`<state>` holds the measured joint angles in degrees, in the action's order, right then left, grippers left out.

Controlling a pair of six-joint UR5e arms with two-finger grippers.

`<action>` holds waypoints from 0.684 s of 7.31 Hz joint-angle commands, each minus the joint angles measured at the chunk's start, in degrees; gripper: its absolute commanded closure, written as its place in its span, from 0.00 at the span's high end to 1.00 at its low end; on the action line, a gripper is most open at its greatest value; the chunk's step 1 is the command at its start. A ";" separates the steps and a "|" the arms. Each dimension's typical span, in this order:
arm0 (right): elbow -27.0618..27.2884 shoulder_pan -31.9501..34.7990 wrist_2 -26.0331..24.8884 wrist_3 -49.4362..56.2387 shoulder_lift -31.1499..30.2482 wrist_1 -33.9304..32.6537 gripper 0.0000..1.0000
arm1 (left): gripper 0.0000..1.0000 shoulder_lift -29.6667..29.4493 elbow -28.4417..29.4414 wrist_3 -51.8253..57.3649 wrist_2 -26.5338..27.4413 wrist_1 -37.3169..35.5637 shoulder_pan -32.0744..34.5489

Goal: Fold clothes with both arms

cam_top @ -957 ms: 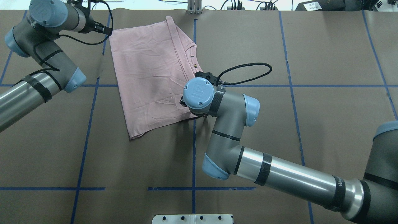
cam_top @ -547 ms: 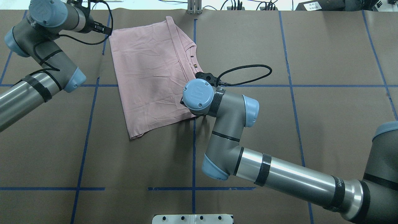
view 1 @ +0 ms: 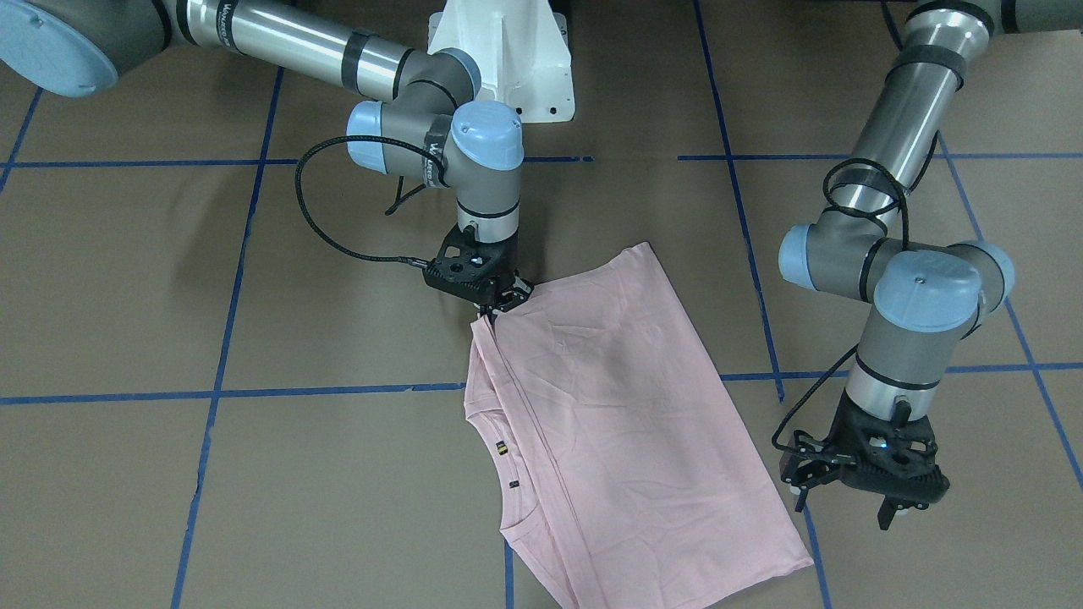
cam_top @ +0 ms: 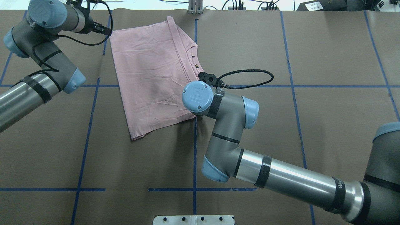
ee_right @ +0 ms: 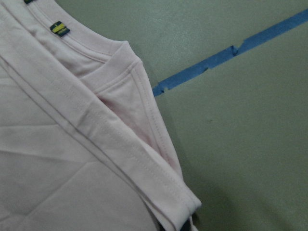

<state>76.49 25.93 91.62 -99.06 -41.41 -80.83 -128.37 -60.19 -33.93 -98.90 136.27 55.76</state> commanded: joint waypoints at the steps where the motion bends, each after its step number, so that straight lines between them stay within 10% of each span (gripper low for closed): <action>1: 0.93 0.09 -0.04 -0.43 0.19 0.15 0.00 | 1.00 0.22 -1.06 0.00 -0.50 -0.21 -0.04; 5: 20.03 -0.87 -0.47 -0.52 -13.12 -0.47 0.00 | 1.00 1.01 -7.11 -0.96 -9.09 -5.44 -0.13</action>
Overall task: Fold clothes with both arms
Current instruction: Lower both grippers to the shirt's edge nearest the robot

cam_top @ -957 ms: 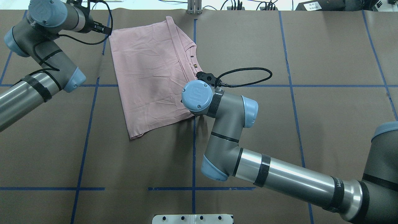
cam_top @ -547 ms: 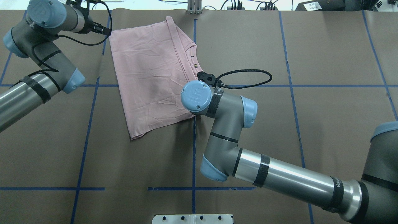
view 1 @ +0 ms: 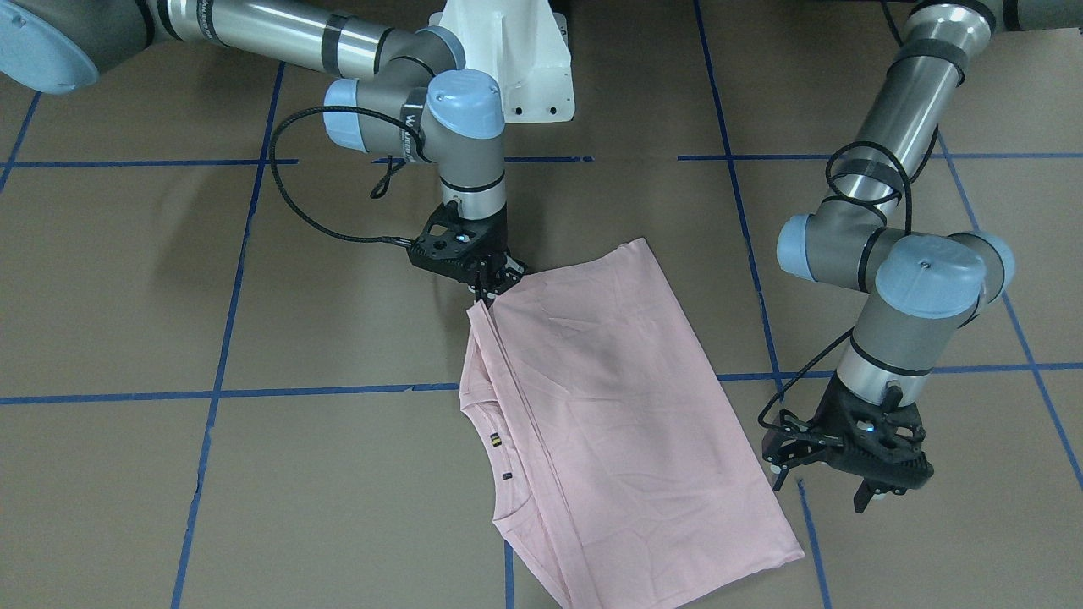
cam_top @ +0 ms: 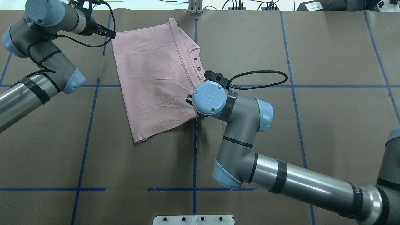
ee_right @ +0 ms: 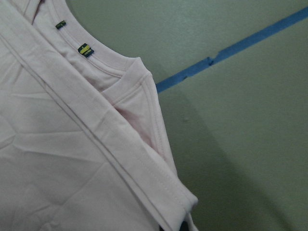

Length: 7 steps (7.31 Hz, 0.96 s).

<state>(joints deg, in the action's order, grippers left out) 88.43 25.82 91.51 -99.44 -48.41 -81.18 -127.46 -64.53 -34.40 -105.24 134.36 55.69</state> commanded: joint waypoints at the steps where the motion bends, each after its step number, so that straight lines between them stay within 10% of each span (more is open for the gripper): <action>1: 14.00 -5.04 -5.15 -1.70 -10.69 -0.56 0.00 | 1.00 0.89 -7.24 -1.98 -4.96 -7.15 -0.31; 5: 21.70 -18.41 -18.01 -10.15 -13.20 -6.36 0.00 | 1.00 12.99 -34.72 -21.36 -7.44 -15.26 -10.04; 7: 21.70 -19.14 -18.65 -11.03 -13.29 -6.45 0.00 | 1.00 20.20 -50.01 -33.47 -0.10 -24.09 -22.39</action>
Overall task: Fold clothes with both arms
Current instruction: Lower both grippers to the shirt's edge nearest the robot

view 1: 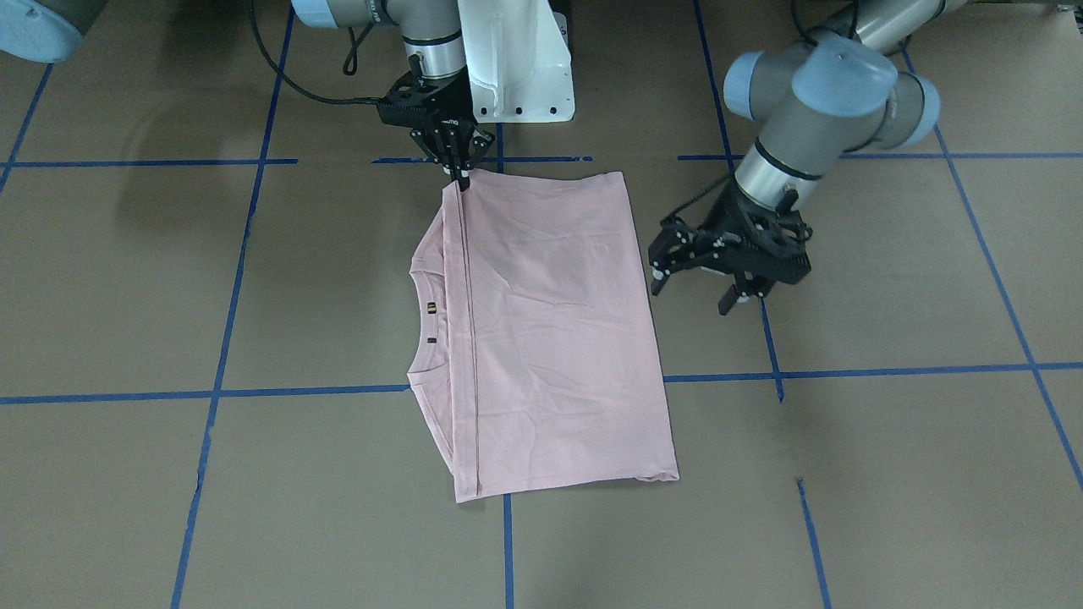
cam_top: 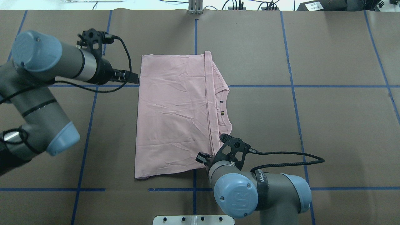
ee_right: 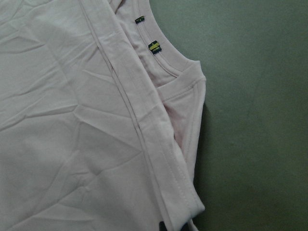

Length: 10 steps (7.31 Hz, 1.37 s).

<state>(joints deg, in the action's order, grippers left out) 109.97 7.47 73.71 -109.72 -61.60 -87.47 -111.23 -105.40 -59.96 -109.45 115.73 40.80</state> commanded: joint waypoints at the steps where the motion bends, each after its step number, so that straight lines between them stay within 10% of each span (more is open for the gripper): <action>1: 0.15 -0.79 -1.03 -0.76 -0.10 -0.16 0.00 | 0.96 4.61 -11.73 -17.20 7.90 -7.86 -13.23; 3: 0.24 -0.79 -1.03 -0.76 -0.45 -0.16 0.00 | 0.65 6.62 -10.97 -31.57 15.91 -8.15 -22.30; 10: 0.50 -0.62 -1.03 -0.76 -0.71 -0.16 0.00 | 0.65 8.57 -7.72 -35.14 19.36 -8.06 -29.72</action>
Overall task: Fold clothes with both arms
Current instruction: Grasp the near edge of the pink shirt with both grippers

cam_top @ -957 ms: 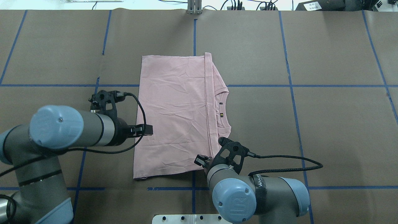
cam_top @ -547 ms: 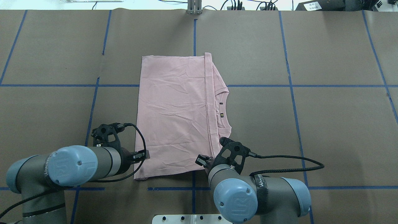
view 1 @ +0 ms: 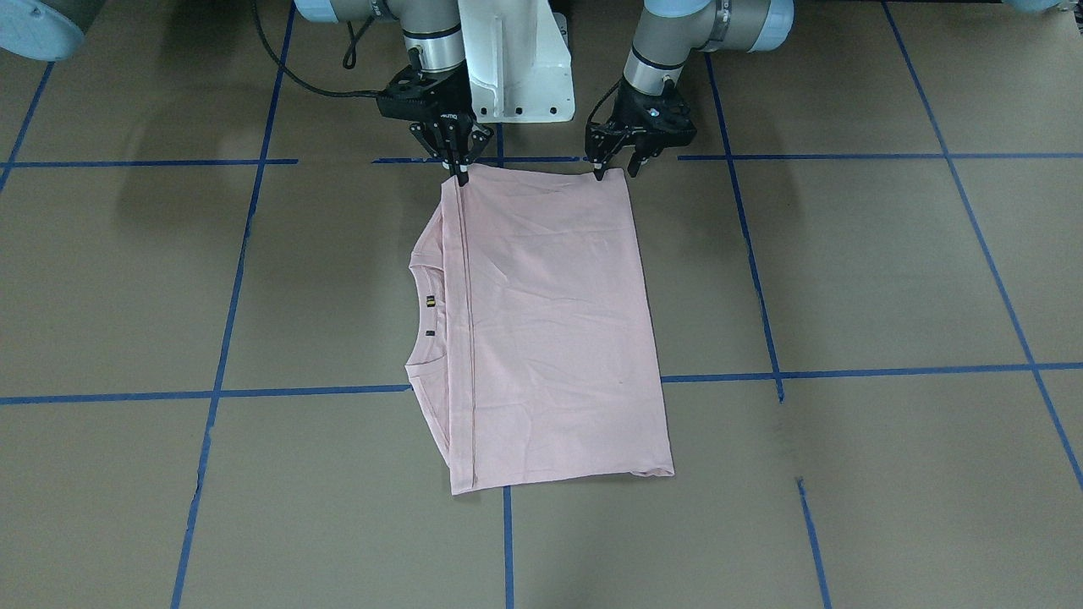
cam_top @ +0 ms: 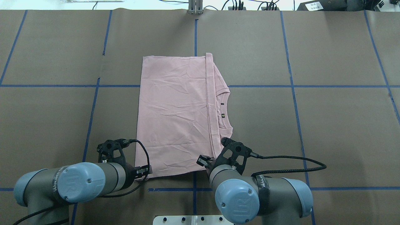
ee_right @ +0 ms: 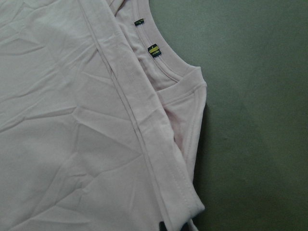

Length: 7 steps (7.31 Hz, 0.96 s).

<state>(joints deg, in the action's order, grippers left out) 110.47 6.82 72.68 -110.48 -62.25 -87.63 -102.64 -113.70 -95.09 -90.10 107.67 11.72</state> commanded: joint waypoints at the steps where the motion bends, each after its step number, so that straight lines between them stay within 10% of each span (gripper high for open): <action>1: 0.27 -0.06 -0.09 0.00 -0.50 0.00 0.00 | 0.63 -0.02 0.59 -0.01 0.01 0.00 -0.65; 7: 0.45 -0.06 0.00 0.00 -0.59 0.00 0.00 | 0.55 -0.81 1.91 0.08 -0.08 0.00 -0.82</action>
<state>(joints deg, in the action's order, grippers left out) 110.91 6.77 72.61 -110.48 -62.83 -87.63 -103.28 -112.09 -95.01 -90.18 107.67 10.97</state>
